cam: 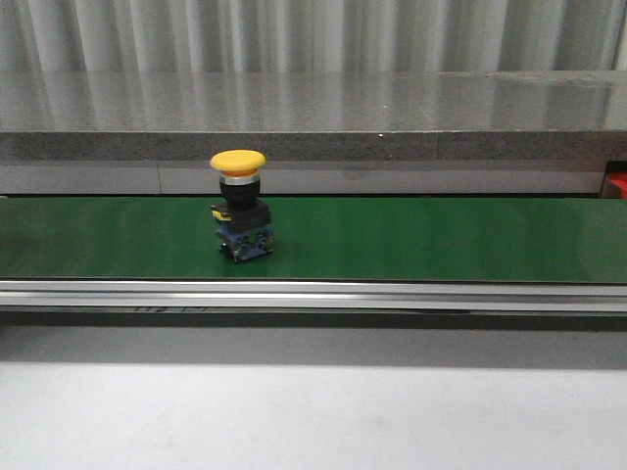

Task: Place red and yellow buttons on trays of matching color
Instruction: 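Set the red button on the green belt and release it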

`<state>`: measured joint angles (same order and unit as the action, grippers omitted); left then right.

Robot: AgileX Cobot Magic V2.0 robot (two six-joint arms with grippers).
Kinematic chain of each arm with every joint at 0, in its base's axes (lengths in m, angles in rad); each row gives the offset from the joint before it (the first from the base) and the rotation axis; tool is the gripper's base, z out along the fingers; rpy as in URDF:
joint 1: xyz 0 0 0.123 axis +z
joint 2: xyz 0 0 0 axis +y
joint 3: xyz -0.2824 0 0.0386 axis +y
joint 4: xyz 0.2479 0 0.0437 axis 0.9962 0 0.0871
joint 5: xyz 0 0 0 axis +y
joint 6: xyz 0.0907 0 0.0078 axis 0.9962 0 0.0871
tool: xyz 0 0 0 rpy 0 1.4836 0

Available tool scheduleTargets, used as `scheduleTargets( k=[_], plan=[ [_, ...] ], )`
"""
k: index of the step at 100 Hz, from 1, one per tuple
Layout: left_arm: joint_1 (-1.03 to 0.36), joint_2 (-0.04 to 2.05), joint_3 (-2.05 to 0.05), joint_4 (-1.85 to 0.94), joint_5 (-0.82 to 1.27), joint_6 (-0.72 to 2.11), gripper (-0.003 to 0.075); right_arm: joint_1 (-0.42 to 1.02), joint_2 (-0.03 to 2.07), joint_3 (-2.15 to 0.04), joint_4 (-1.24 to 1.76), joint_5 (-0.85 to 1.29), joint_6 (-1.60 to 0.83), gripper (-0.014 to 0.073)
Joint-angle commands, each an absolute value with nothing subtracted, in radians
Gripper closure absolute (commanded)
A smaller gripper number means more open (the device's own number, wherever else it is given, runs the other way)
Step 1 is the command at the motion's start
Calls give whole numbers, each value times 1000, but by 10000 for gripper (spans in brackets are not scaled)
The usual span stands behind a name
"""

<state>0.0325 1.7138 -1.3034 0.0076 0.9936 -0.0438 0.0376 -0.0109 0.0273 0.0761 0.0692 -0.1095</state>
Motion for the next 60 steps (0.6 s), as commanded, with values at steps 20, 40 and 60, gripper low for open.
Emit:
scheduleTargets(
  k=[20,40,60],
  plan=[
    [29,1669,-1334,-8,985,-9,29,37,-3,8,68,-7,-106,652],
    [-11,1571,-1334,-8,912,0,76,37,-3,8,68,-7,-106,652],
    [-76,1340,-1261,0,803,0,83,37,-3,8,68,-16,-106,652]
  ],
)
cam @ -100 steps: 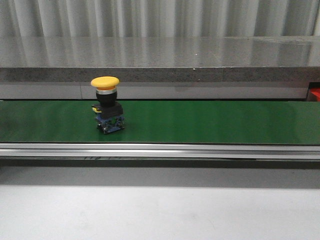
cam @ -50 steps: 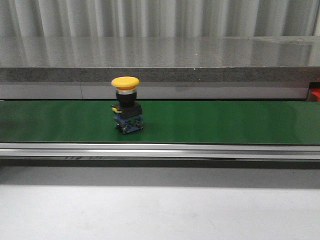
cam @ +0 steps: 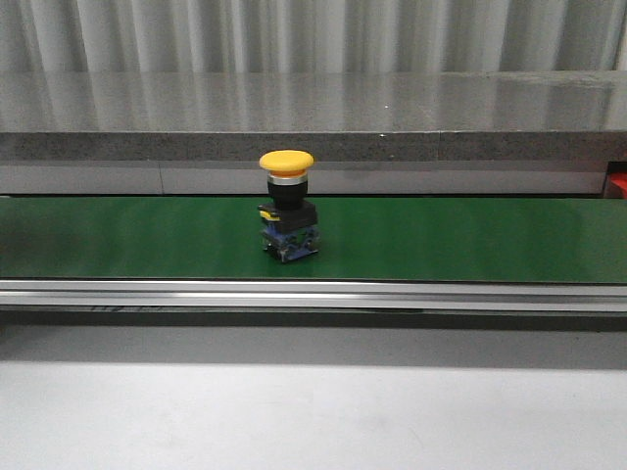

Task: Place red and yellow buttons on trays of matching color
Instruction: 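Set the red button on the green belt and release it, then grasp the yellow button at the belt's end with the right gripper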

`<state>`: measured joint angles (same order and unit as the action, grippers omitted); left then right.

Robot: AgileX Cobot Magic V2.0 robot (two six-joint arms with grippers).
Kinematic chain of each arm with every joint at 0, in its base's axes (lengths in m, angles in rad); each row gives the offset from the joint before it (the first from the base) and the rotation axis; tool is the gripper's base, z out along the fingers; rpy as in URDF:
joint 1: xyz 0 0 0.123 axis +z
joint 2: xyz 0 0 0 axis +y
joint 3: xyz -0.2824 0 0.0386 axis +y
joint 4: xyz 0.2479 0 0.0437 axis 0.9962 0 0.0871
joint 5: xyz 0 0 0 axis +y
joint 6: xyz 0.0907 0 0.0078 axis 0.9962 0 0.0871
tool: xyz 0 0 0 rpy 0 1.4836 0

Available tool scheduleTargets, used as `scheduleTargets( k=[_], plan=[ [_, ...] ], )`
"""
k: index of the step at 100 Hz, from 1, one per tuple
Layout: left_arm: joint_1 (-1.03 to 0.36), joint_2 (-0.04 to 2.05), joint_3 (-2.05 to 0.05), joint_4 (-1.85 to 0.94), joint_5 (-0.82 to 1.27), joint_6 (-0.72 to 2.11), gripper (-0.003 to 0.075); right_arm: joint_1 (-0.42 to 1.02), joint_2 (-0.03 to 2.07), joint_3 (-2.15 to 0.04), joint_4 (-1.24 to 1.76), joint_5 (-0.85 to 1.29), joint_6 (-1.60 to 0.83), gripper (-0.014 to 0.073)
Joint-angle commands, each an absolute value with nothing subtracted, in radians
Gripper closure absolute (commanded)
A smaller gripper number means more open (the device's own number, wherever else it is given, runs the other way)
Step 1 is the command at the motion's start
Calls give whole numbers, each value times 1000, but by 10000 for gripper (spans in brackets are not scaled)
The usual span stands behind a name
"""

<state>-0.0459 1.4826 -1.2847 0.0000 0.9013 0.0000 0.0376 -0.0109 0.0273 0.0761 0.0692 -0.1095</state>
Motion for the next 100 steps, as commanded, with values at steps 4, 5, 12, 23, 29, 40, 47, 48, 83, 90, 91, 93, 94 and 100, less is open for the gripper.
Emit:
scheduleTargets(
  k=[4,5,12,23,29,40,47,48,83,90,91,93,94,100],
  plan=[
    [-83,1275,-1225,-6,767,0,83,37,-3,8,68,-31,-106,652],
    [-85,1264,-1208,-6,753,0,83,37,-3,8,68,-35,-106,652],
    [-88,1145,-1116,-8,683,0,83,37,-3,8,68,-72,-106,652],
    [-88,938,-959,-11,588,0,83,37,-3,8,68,-118,-106,652],
    [-88,817,-862,-11,550,0,83,37,-3,8,68,-123,-106,652],
    [-86,618,-701,-11,490,0,92,38,1,6,71,-123,-105,652],
    [-84,487,-617,-11,474,0,146,38,9,-7,77,-120,-104,652],
    [-84,462,-610,-11,473,0,154,38,10,-9,80,-119,-103,652],
    [-84,180,-402,-11,507,-32,741,38,323,-463,239,409,-102,652],
    [-84,180,-396,-11,503,-32,741,38,426,-593,239,544,-102,652],
    [-84,180,-396,-11,503,-32,741,38,437,-616,239,554,-102,652],
    [-84,180,-395,-11,503,-32,741,38,467,-649,242,580,-102,652],
    [-84,180,-395,-10,503,-32,741,38,487,-659,243,596,-102,652],
    [-84,180,-395,-10,503,-32,741,38,559,-735,259,637,-102,652]
  ],
)
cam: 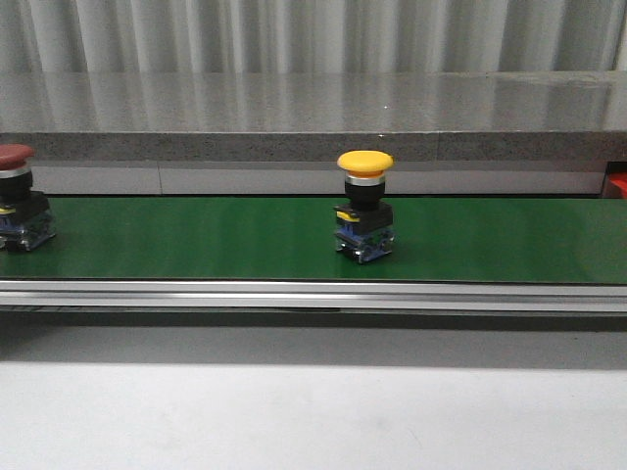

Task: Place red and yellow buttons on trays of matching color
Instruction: 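Grasp the yellow button at the belt's end with the right gripper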

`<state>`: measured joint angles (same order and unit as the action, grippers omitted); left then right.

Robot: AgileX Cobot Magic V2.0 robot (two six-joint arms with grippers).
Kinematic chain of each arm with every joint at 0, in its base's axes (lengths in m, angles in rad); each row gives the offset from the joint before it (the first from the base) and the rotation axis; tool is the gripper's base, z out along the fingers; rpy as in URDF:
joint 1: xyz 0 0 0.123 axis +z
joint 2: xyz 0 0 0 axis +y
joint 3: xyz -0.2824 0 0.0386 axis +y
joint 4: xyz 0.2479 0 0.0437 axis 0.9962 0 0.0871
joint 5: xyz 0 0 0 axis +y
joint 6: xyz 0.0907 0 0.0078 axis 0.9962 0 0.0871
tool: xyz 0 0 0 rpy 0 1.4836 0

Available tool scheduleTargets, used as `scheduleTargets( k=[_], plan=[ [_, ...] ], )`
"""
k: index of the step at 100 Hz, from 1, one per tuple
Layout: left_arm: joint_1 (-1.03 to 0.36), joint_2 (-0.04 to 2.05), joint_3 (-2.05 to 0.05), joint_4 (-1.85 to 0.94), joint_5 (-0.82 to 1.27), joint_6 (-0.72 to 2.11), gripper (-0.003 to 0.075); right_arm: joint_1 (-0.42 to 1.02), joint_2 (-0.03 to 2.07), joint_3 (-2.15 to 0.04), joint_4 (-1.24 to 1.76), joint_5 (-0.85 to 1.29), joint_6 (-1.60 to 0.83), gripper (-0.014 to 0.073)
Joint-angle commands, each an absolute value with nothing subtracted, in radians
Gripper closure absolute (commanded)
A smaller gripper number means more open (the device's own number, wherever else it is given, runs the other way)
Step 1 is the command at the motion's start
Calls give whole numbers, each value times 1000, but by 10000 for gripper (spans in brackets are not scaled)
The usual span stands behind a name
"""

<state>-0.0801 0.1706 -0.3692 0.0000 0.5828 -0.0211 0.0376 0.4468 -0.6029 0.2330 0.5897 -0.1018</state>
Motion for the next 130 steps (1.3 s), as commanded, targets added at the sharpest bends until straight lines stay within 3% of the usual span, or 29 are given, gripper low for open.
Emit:
scheduleTargets(
  k=[1,10,17,24,34,42,64,117,126,130],
  plan=[
    [-84,180,-395,-10,503,-32,741,38,575,-742,260,642,-102,652],
    [-84,180,-395,-10,503,-32,741,38,669,-798,276,648,-102,645],
    [-84,180,-395,-10,503,-32,741,38,726,-819,293,673,-102,574],
    [-84,180,-395,-10,503,-32,741,38,768,-823,326,706,-103,412],
    [-84,180,-395,-10,503,-32,741,38,814,-823,385,758,-103,82],
    [-84,180,-395,-10,503,-32,741,43,852,-823,431,779,-159,-74],
    [-84,180,-395,-10,503,-32,741,113,1032,-859,529,765,-425,-28],
    [-84,180,-395,-10,503,-32,741,240,1446,-1047,516,579,-504,-25],
    [-84,180,-395,-10,503,-32,741,240,1492,-1066,494,556,-504,37],
    [-84,180,-395,-10,503,-32,741,240,1513,-1072,487,557,-503,109]
  ],
)
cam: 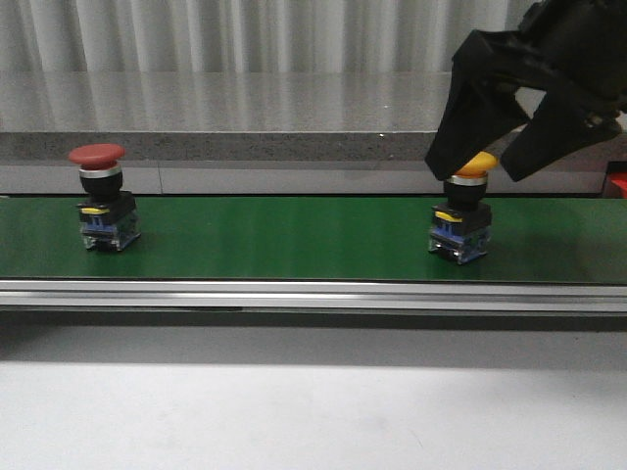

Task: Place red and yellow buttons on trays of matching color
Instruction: 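Grasp the yellow button at the belt's end with the right gripper, then lower the yellow button into the yellow tray and open the right gripper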

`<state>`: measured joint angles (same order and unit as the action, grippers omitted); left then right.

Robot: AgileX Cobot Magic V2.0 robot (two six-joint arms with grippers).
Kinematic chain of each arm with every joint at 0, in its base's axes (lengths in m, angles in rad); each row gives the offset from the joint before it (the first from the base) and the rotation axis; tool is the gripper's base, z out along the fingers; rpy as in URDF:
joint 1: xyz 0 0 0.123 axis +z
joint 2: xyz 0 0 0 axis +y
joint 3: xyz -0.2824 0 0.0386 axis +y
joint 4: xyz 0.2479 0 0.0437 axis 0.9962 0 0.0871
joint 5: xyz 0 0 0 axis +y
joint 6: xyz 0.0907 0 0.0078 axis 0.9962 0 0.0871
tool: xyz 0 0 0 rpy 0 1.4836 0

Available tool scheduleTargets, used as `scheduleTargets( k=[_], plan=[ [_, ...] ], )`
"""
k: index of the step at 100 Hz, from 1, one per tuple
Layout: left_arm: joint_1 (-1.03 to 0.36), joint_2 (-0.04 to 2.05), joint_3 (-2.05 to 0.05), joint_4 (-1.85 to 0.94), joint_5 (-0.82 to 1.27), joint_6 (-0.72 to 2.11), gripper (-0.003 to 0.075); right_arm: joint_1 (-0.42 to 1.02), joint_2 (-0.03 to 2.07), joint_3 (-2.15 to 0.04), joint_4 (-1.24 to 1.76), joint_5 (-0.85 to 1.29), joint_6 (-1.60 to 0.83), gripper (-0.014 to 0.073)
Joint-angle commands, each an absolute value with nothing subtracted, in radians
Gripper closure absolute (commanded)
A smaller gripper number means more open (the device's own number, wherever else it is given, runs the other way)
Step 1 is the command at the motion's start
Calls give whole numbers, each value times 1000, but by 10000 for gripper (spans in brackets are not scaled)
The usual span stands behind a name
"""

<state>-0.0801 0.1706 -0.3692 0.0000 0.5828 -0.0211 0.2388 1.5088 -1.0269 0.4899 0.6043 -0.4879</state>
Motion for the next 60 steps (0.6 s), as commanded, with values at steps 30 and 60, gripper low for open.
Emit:
scheduleTargets(
  k=[30,60],
  plan=[
    [-84,180,-395,-10,503,-32,741,217,1497,-1082,483,634,-393,430],
    [-84,180,-395,-10,503,-32,741,-103,1306,-1082,308,772,-180,431]
  ],
)
